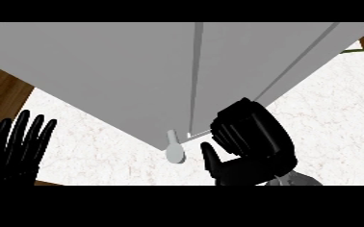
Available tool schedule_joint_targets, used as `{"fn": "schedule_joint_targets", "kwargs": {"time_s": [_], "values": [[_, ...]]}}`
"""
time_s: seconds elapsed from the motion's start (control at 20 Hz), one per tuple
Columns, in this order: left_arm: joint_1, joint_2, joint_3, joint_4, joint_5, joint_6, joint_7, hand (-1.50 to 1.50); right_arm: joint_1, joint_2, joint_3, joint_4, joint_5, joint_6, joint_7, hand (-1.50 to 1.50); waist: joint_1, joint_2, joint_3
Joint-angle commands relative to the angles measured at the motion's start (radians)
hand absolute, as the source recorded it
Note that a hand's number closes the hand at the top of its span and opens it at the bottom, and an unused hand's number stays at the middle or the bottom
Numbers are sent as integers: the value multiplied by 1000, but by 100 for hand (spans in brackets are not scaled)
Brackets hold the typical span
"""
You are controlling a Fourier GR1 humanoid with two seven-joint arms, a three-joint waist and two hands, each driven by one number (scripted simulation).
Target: Pick up the bottled water, place it into the cabinet and close the cabinet
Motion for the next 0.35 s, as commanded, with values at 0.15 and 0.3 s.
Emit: {"fn": "schedule_joint_targets", "kwargs": {"time_s": [0.15,0.3], "values": [[-7,10,18,29,9,-27,6,-150,-423,15,-100,383,-79,-214,-40,150,-4,-8,5],[-18,-16,10,38,10,-18,5,-150,-572,15,-107,561,-116,-228,-81,150,-19,-10,5]]}}
